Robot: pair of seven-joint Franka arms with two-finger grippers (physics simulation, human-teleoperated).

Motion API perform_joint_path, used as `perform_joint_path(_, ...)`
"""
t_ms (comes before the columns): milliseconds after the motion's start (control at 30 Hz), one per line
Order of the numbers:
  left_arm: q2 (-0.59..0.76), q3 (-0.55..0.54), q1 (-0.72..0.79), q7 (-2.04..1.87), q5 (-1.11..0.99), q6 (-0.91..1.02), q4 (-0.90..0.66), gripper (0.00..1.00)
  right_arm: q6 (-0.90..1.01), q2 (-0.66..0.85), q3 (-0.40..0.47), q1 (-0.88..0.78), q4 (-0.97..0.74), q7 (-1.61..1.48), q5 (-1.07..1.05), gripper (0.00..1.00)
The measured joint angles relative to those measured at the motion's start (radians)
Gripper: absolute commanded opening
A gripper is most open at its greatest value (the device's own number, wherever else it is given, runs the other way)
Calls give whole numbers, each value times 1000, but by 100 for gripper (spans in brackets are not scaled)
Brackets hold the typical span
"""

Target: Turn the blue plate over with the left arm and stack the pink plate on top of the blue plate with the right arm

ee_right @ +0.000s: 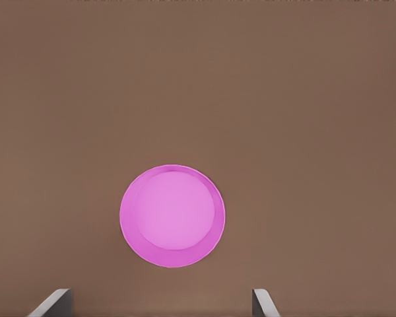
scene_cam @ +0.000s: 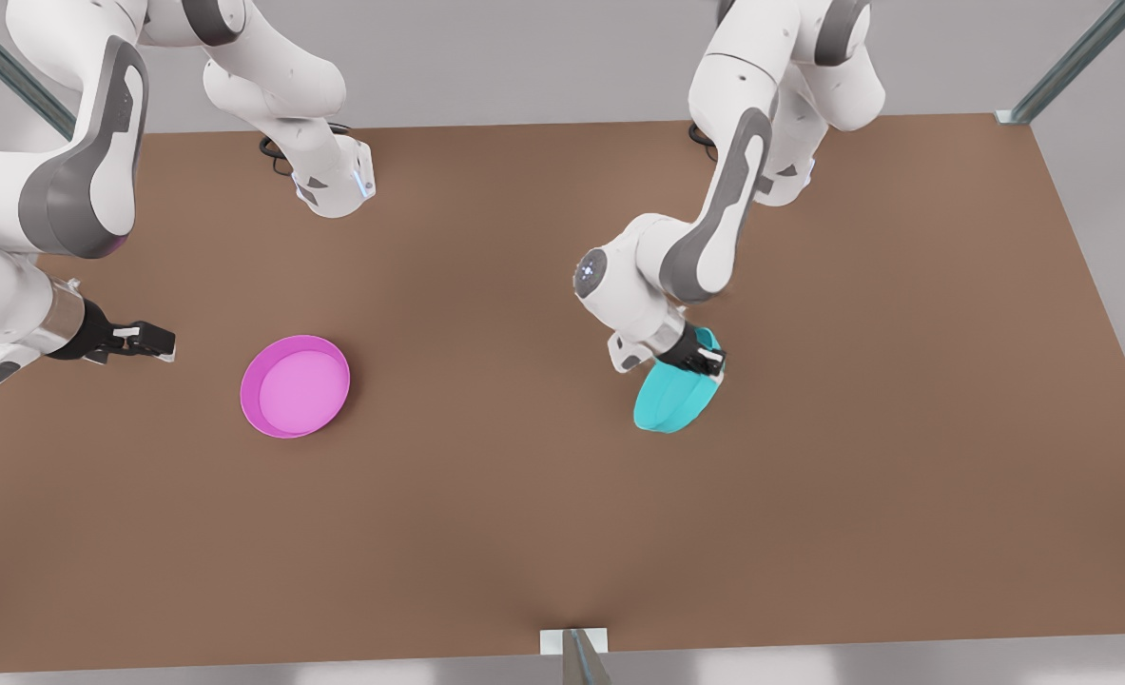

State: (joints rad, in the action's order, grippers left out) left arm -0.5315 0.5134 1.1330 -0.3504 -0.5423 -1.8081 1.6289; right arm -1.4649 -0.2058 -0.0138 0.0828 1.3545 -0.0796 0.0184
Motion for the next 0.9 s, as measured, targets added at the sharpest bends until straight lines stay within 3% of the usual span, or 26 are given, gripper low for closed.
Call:
perform_joint_path(533, -191, -3, 215, -541, -631, 47, 28, 21, -4, -1, 2, 2, -15, 0, 0, 100)
perform_joint_path(900, -332, -46, 240, -824, -710, 49, 13, 21, -51, -11, 2, 17, -18, 0, -4, 100)
